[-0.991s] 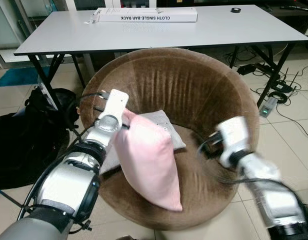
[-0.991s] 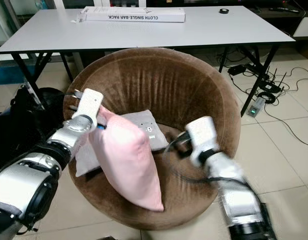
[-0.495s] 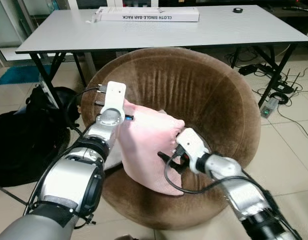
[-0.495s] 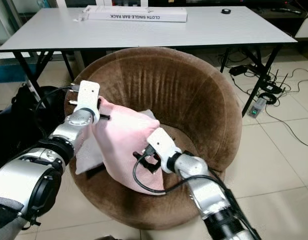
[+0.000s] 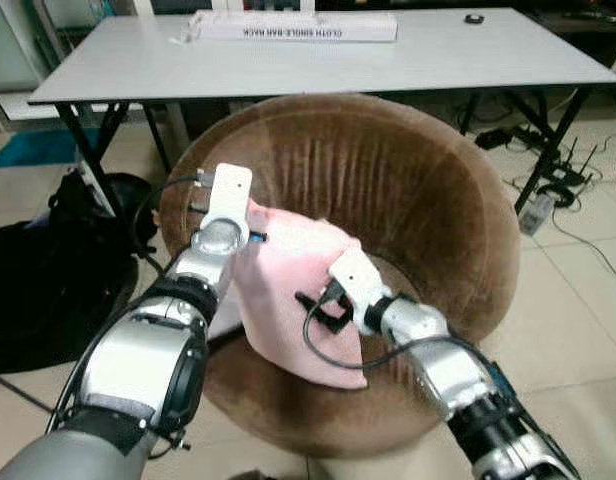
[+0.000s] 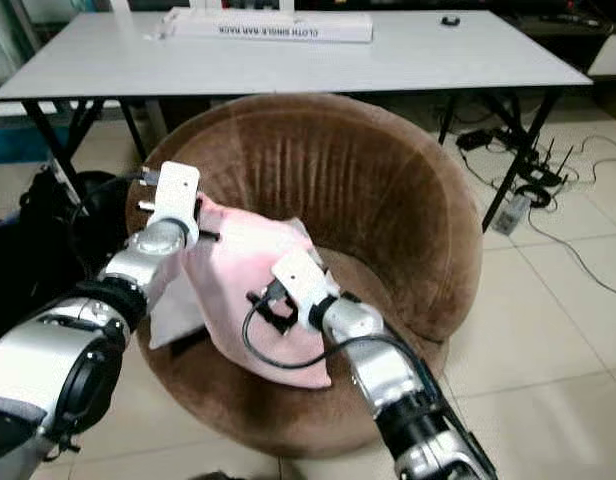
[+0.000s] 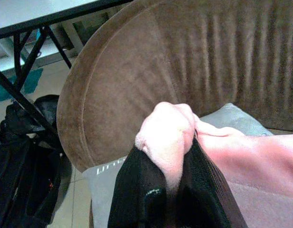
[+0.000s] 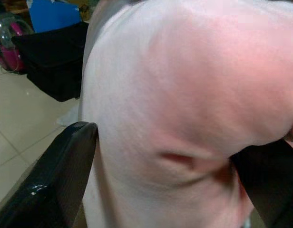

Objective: Move the pillow to the sofa from floor

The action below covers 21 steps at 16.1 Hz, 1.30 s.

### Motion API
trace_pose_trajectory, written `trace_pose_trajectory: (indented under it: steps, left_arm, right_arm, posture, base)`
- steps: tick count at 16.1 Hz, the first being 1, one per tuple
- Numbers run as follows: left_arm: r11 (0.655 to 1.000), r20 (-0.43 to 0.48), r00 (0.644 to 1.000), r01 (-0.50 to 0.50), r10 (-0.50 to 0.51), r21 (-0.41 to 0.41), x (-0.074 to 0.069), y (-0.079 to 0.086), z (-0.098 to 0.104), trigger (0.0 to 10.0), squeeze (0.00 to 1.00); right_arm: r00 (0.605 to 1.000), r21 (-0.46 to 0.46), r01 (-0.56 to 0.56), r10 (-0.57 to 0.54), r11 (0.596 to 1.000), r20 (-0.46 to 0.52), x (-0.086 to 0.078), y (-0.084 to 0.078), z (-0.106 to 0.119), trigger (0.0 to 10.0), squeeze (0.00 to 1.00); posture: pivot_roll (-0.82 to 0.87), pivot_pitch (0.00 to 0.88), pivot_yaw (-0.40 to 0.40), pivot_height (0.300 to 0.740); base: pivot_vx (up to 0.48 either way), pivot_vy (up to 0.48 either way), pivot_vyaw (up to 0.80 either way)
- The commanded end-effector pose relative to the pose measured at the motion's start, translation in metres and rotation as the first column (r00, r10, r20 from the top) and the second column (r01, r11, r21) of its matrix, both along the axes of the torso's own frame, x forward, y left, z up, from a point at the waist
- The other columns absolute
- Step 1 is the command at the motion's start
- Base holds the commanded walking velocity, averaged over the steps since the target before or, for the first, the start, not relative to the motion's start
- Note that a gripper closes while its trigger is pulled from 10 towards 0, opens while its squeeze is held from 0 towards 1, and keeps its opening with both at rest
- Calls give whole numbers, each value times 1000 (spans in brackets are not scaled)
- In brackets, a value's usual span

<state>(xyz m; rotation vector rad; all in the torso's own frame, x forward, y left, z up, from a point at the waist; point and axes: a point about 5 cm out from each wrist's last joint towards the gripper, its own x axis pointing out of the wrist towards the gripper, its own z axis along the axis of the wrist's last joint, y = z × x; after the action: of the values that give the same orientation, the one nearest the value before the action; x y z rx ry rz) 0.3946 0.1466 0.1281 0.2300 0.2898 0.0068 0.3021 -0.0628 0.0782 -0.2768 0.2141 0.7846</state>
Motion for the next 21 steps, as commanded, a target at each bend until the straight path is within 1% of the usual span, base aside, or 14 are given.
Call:
trace_pose_trajectory:
  steps: [1, 2, 3, 4, 5, 6, 14, 16, 17, 18, 19, 20, 21]
  left_arm:
    - [1000, 23, 1000, 10, -10, -6, 1, 0, 4, 10000, 0]
    - [1000, 21, 1000, 10, -10, -13, 1, 0, 3, 10000, 0]
    - [1000, 20, 1000, 10, -10, -17, 1, 0, 3, 10000, 0]
    - [1000, 19, 1000, 10, -9, -18, 1, 0, 2, 10000, 0]
    - [1000, 18, 1000, 9, -9, -20, 1, 1, 2, 10000, 0]
    - [1000, 16, 1000, 9, -8, -22, 0, 1, 1, 10000, 0]
    - [999, 5, 1000, 8, -8, -42, 0, 1, 0, 10000, 0]
    - [998, -2, 1000, 9, -9, -58, 0, 1, -1, 10000, 0]
    - [997, -11, 1000, 20, -20, -81, -1, 1, -2, 10000, 369]
    - [995, -17, 999, 27, -28, -92, -1, 0, -3, 10000, 369]
    - [986, -39, 997, 63, -70, -156, -2, -2, -5, 10000, 1000]
    - [976, -49, 994, 85, -97, -201, -2, -4, -5, 10000, 1000]
    - [973, -51, 993, 92, -105, -213, -2, -4, -5, 10000, 1000]
  right_arm:
    - [1000, 10, -2, 2, 1000, 3, 2, 4, 1, 10000, 0]
    - [999, 50, 34, -33, 998, -23, 5, 3, 0, 10000, 0]
    - [998, 65, 50, -48, 997, -32, 6, 3, 0, 10000, 0]
    - [998, 68, 51, -49, 996, -32, 7, 2, 0, 7961, 0]
    - [998, 77, 50, -48, 996, -35, 7, 2, -1, 980, 0]
    - [998, 92, 51, -48, 994, -43, 7, 2, -1, 0, 0]
    - [997, 162, 56, -45, 985, -67, 9, 2, 1, 0, 0]
    - [997, 182, 29, -17, 983, -69, 8, 4, 2, 0, 0]
    - [997, 188, 31, -18, 982, -70, 9, 4, 3, 0, 0]
    - [997, 192, 34, -21, 981, -72, 9, 4, 3, 0, 0]
    - [997, 201, 41, -27, 979, -75, 10, 3, 3, 0, 0]
    - [997, 208, 47, -31, 977, -77, 11, 2, 4, 0, 0]
    - [996, 214, 51, -34, 975, -79, 12, 2, 4, 0, 0]
  posture:
    - [-74, 0, 34, 740]
    - [-74, 0, 34, 740]
    - [-74, 0, 34, 740]
    - [-74, 0, 34, 740]
    - [-69, 0, 33, 740]
    - [-69, 0, 33, 740]
    - [-67, 0, 40, 740]
    - [-67, 0, 41, 740]
    - [-67, 0, 41, 740]
    - [-66, 0, 41, 740]
    - [-66, 0, 42, 740]
    - [-65, 0, 43, 740]
    - [-62, 0, 43, 740]
  base:
    - [0, 0, 0]
    - [0, 0, 0]
    - [0, 0, 0]
    - [0, 0, 0]
    - [0, 0, 0]
    - [0, 0, 0]
    - [0, 0, 0]
    - [0, 0, 0]
    - [0, 0, 0]
    - [0, 0, 0]
    - [0, 0, 0]
    - [0, 0, 0]
    - [0, 0, 0]
